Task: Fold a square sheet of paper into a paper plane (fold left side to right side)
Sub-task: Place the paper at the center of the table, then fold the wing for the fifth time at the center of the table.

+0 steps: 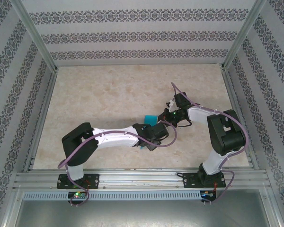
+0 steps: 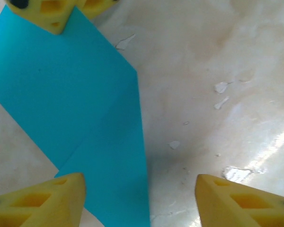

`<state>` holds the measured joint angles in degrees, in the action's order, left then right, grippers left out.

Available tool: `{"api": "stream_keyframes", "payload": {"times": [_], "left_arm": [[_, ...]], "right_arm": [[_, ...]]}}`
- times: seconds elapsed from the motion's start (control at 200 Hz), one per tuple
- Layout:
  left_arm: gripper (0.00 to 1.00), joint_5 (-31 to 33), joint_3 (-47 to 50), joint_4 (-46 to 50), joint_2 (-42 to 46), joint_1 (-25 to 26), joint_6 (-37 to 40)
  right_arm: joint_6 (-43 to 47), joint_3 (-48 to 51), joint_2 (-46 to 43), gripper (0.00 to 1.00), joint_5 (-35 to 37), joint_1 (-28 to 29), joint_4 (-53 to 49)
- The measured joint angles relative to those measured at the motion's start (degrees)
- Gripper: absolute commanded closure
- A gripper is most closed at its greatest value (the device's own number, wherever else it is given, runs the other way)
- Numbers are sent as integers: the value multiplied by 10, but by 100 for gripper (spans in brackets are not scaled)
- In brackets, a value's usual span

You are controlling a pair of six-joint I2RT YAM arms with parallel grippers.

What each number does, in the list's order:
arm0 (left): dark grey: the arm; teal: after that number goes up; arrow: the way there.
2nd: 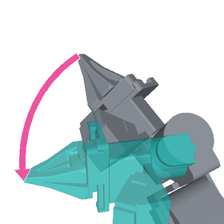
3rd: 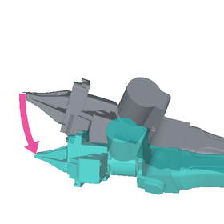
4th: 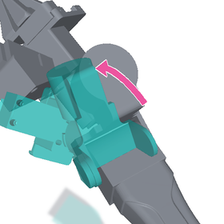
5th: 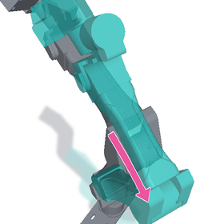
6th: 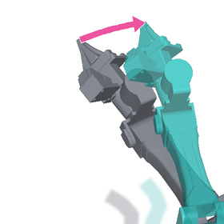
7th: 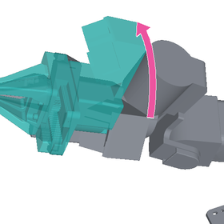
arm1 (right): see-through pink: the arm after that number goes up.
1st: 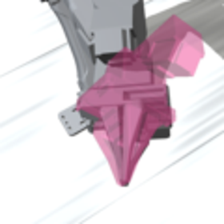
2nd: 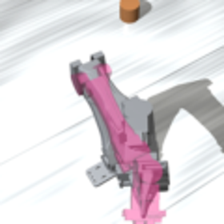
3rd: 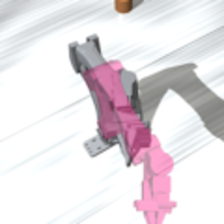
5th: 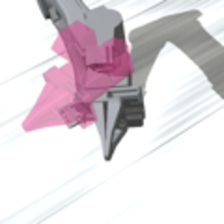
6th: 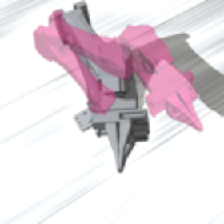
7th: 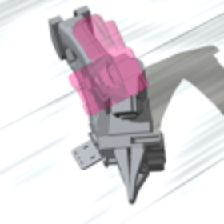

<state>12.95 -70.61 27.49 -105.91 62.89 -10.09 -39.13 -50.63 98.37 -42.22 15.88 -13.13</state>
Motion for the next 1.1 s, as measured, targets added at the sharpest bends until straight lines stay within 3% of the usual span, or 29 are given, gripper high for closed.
{"api": "stream_keyframes", "payload": {"times": [0.51, 0.894, 1.099], "left_arm": [[44, 40, -17, 21, -52, 0, 5], [63, 49, -18, 22, -54, 0, 8], [67, 43, -18, 21, -54, 0, 9]], "right_arm": [[-2, 0, 8, 100, 5, 0, 0], [-10, 0, 14, 100, 9, 0, 0], [-11, 0, 17, 100, 14, 1, 0]]}}
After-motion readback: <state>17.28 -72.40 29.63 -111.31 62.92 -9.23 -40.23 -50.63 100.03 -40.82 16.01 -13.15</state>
